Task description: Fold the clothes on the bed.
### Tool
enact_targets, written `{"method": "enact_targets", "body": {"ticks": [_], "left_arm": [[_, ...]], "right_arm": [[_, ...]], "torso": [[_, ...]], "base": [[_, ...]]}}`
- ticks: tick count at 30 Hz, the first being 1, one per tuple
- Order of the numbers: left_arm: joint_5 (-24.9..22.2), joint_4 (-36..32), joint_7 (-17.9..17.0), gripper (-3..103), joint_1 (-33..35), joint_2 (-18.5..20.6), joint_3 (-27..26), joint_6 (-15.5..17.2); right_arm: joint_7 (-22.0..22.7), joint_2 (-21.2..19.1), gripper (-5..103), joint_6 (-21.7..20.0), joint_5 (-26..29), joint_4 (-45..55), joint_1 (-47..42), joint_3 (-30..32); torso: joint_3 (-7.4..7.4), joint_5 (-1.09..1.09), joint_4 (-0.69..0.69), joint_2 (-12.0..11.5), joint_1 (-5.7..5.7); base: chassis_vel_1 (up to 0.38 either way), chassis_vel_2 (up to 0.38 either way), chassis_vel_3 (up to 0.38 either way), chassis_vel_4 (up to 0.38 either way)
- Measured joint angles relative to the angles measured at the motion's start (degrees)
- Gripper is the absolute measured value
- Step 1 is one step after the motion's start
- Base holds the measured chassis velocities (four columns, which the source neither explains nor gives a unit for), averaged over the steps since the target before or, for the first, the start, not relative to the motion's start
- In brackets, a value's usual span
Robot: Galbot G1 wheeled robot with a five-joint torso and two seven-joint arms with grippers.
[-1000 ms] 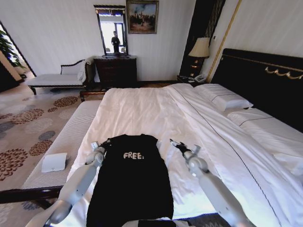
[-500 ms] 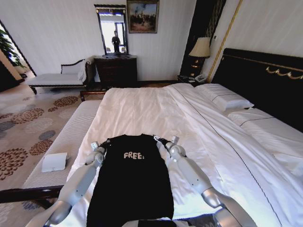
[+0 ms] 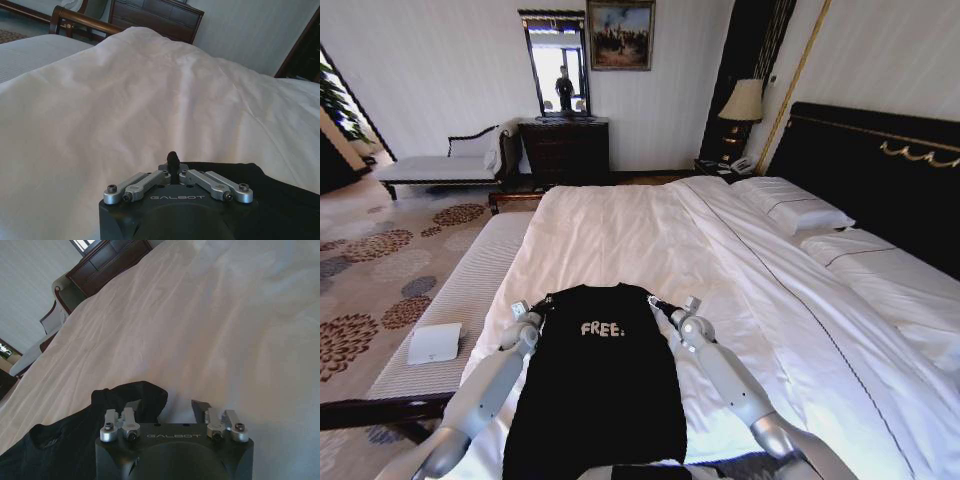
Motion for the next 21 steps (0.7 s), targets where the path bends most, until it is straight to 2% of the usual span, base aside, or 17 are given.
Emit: {"method": "enact_targets", "body": {"ticks": [4, 6, 8, 9, 13, 21], "left_arm": [[-0.1, 0.0, 0.0, 2, -0.1, 0.0, 0.1, 0.0], [-0.1, -0.1, 0.0, 2, -0.1, 0.0, 0.1, 0.0], [-0.1, -0.2, 0.0, 2, 0.1, 0.0, 0.1, 0.0], [-0.1, -0.2, 0.0, 2, 0.1, 0.0, 0.1, 0.0], [-0.1, -0.3, -0.1, 2, 0.0, 0.0, 0.1, 0.0], [-0.2, -1.4, -0.1, 2, 0.4, 0.3, 0.0, 0.0]], "right_arm": [[0.1, 0.2, 36, 0.2, -0.4, -0.4, 0.3, -0.1], [0.2, 0.3, 36, 0.3, -0.4, -0.4, 0.3, -0.1], [0.3, 0.4, 25, 0.4, -0.5, -0.2, 0.2, -0.2], [0.3, 0.4, 25, 0.4, -0.5, -0.2, 0.2, -0.2], [0.5, 0.3, 4, 0.4, -0.5, -0.1, 0.4, -0.4], [0.9, 0.1, 0, 0.7, -2.6, 1.3, 0.0, -0.6]], "torso": [[0.0, 0.0, 0.0, 0.0, 0.01], [0.0, 0.0, 0.0, 0.0, 0.0], [0.0, 0.0, 0.0, 0.0, 0.01], [0.0, 0.0, 0.0, 0.0, 0.01], [0.0, 0.0, 0.0, 0.0, 0.0], [0.0, 0.0, 0.0, 0.0, 0.01]], "base": [[0.0, 0.0, 0.0, 0.0], [0.0, 0.0, 0.0, 0.0], [0.0, 0.0, 0.0, 0.0], [0.0, 0.0, 0.0, 0.0], [0.0, 0.0, 0.0, 0.0], [0.0, 0.0, 0.0, 0.0]]}}
